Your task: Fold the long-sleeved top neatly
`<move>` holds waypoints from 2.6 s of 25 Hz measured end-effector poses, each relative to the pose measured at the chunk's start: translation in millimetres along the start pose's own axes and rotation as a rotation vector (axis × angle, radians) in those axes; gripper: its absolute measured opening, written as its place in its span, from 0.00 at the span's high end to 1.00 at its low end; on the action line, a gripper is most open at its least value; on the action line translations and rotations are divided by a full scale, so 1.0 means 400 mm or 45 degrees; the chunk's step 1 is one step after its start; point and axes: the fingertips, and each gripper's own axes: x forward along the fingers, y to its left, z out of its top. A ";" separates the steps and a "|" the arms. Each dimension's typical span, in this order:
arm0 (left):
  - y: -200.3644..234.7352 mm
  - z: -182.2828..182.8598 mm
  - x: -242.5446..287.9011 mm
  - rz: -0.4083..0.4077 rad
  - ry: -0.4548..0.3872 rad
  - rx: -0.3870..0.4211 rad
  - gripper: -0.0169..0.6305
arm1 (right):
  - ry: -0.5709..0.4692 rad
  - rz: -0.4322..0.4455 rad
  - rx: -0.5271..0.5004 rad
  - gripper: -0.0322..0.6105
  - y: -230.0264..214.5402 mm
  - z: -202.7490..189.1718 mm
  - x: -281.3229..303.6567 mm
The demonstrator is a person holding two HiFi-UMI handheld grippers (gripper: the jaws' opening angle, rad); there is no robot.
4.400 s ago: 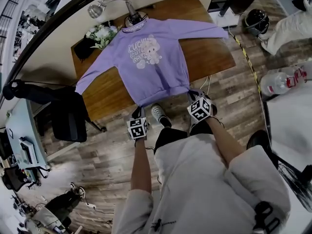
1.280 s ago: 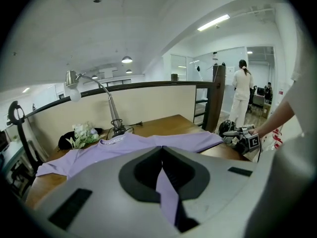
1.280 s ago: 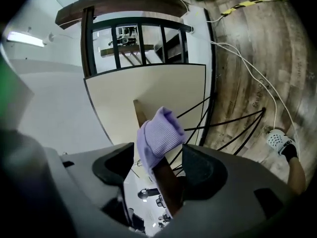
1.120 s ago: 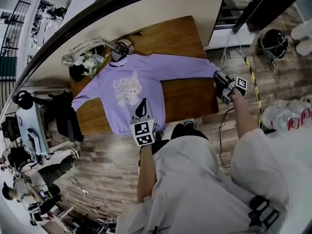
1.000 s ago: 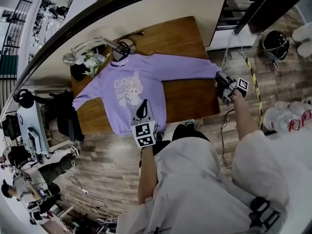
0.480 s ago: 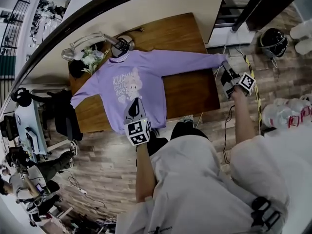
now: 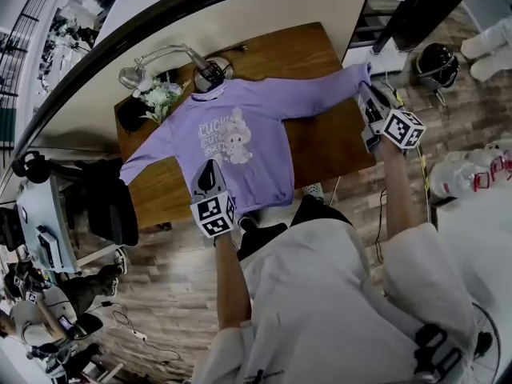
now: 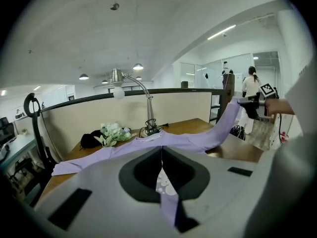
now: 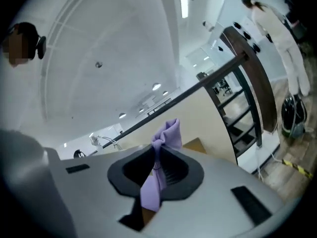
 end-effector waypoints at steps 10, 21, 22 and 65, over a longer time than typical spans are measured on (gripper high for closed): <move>0.306 -0.059 -0.068 -0.100 -0.020 -0.001 0.94 | -0.003 0.020 -0.423 0.88 0.493 -0.031 0.162; 0.578 -0.124 -0.064 -0.151 -0.015 -0.032 0.94 | 0.088 0.031 -0.691 0.88 0.867 -0.234 0.377; 0.598 -0.134 -0.065 -0.156 -0.010 -0.038 0.94 | 0.110 0.034 -0.718 0.88 0.897 -0.261 0.399; 1.298 -0.542 0.067 -0.152 0.191 -0.456 0.61 | 1.204 0.043 -0.784 0.64 0.999 -1.184 0.760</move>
